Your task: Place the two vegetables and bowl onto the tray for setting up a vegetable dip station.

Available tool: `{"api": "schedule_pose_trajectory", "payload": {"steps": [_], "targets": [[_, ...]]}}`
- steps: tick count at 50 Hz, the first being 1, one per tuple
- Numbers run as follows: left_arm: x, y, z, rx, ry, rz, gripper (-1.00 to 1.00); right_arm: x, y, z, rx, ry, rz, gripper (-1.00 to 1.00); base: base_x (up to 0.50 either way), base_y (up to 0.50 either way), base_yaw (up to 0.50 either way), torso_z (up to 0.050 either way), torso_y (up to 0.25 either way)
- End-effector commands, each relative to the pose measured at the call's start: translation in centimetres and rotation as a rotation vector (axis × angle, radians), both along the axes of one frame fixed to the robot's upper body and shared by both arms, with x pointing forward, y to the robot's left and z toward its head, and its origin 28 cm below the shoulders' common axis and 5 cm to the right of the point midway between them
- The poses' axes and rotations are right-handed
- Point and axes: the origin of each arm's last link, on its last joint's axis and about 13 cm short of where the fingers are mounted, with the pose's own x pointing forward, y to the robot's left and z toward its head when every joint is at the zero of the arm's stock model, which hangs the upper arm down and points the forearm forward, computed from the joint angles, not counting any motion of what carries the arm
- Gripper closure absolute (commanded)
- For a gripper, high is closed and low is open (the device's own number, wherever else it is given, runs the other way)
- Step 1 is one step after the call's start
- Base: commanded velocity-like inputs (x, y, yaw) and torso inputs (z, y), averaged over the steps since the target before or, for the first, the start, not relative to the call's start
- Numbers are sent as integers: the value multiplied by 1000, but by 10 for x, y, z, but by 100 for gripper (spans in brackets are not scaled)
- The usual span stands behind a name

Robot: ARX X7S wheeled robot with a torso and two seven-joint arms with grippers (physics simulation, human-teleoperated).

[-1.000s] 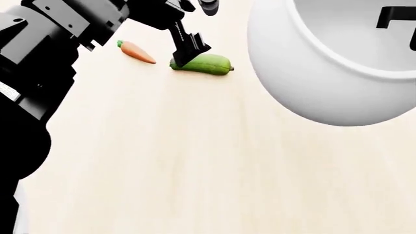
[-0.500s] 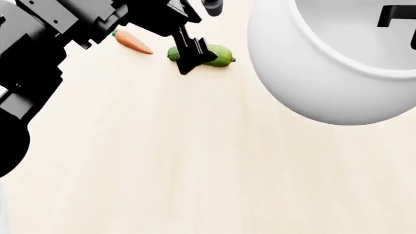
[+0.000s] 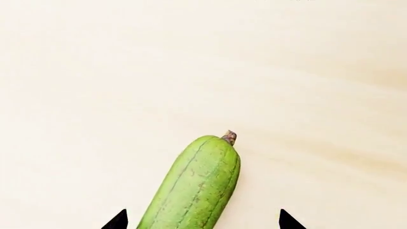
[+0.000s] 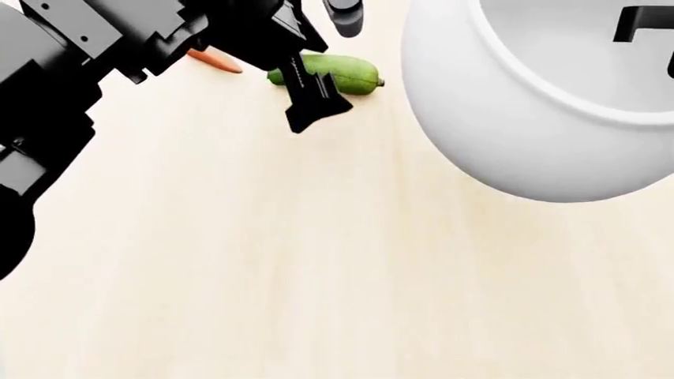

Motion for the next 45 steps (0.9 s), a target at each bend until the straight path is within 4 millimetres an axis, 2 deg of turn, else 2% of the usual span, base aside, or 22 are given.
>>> {"api": "schedule_pose_trajectory", "payload": {"steps": [1,17,19,45], "targets": [[2,2,1,2,-28,1,-100,-1,0,2,-2,-13,0,100,0,0,0,0,0],[4,1,3,11,-100,-18,-100,-3,0,2,-3,-16,1,100,0,0,0,0,-20],[2,1,3,24,-50,8,-100,-4,0,3,-4,-15,1,100,0,0,0,9,-250],[6,2,-4,17,-78,-13,-100,-4,-1,2,-7,-14,1,100,0,0,0,0,-27]]}}
